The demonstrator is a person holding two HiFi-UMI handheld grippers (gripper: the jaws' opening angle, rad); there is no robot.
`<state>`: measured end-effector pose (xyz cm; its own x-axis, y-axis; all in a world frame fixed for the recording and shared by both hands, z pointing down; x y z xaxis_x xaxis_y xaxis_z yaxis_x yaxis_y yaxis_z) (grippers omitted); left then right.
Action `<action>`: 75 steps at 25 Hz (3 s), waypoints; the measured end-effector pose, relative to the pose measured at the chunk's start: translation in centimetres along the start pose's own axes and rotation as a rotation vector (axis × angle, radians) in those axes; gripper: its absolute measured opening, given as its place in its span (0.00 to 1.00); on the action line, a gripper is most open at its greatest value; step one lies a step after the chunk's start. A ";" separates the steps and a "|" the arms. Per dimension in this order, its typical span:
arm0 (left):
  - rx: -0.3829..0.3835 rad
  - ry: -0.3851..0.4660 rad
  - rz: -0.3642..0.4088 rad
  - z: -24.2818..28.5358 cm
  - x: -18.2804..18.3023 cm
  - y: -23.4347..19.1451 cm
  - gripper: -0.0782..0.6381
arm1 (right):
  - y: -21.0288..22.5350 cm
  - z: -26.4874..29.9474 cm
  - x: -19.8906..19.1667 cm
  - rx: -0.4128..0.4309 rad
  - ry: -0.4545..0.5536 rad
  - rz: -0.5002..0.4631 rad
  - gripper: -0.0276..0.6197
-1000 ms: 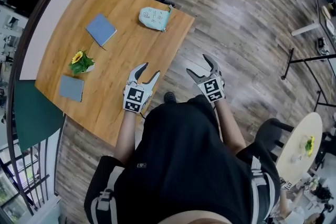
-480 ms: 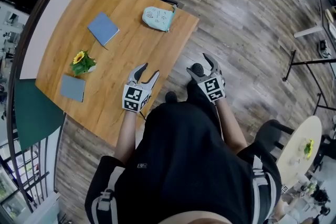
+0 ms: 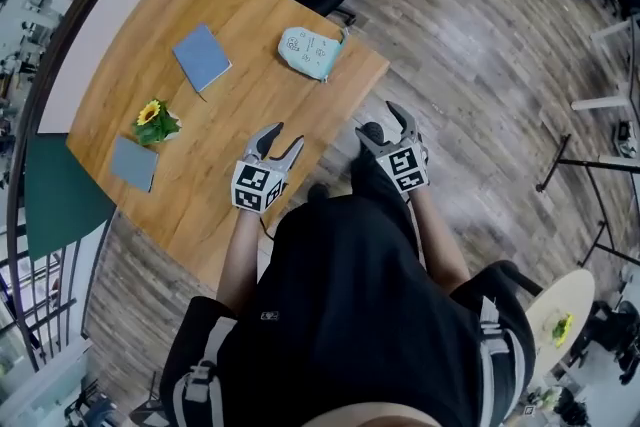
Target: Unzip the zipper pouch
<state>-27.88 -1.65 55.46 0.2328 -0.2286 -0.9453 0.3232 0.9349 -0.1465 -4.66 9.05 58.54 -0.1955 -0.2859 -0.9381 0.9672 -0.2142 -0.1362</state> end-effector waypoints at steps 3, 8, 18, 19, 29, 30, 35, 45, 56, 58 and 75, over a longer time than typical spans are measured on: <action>0.030 -0.007 -0.022 2.3 0.3 -0.2 0.42 | 2.7 1.5 0.0 0.038 -0.001 -0.013 0.64; 0.085 -0.040 -0.072 5.6 0.0 -0.2 0.41 | 7.1 3.8 0.1 0.104 -0.003 -0.022 0.64; 0.313 -0.035 -0.332 11.1 -2.8 -1.3 0.40 | 13.4 7.8 -0.7 0.326 -0.026 -0.060 0.63; 0.348 -0.009 -0.379 11.5 -3.0 -1.6 0.39 | 13.9 8.2 -1.0 0.357 -0.032 -0.067 0.62; 0.602 0.202 -0.710 13.4 -6.2 -4.6 0.36 | 15.1 11.1 -1.3 0.562 -0.022 -0.107 0.61; 0.598 0.199 -0.734 13.6 -6.5 -4.6 0.36 | 15.1 11.3 -1.1 0.565 -0.022 -0.107 0.61; 0.571 0.185 -0.830 14.9 -8.1 -5.7 0.36 | 14.5 11.5 -0.6 0.554 -0.045 -0.087 0.61; 0.516 0.215 -0.995 17.4 -12.6 -8.6 0.38 | 13.6 11.5 -0.2 0.448 -0.068 -0.032 0.59; 0.436 0.190 -1.076 21.0 -12.7 -10.2 0.40 | 12.8 11.4 0.8 0.363 -0.059 0.010 0.58; 0.464 0.174 -1.106 21.1 -12.7 -10.3 0.42 | 12.9 11.1 0.7 0.345 -0.065 0.015 0.58; 0.445 0.188 -1.269 23.1 -13.5 -10.6 0.20 | 12.2 9.4 -0.3 0.287 -0.098 0.042 0.57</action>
<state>-13.24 -14.73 76.54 -0.5606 -0.7859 -0.2611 0.4940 -0.0643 -0.8671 5.64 -2.23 60.14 -0.1847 -0.3855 -0.9041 0.8920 -0.4519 0.0104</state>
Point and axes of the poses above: the fingertips, and each gripper's own axes: z forward along the fingers, y to its right, x out of its top, the point moved 7 cm from there along -z, backward along the fingers, and after that the axes turned 11 degrees about y, right-handed, at the moved point
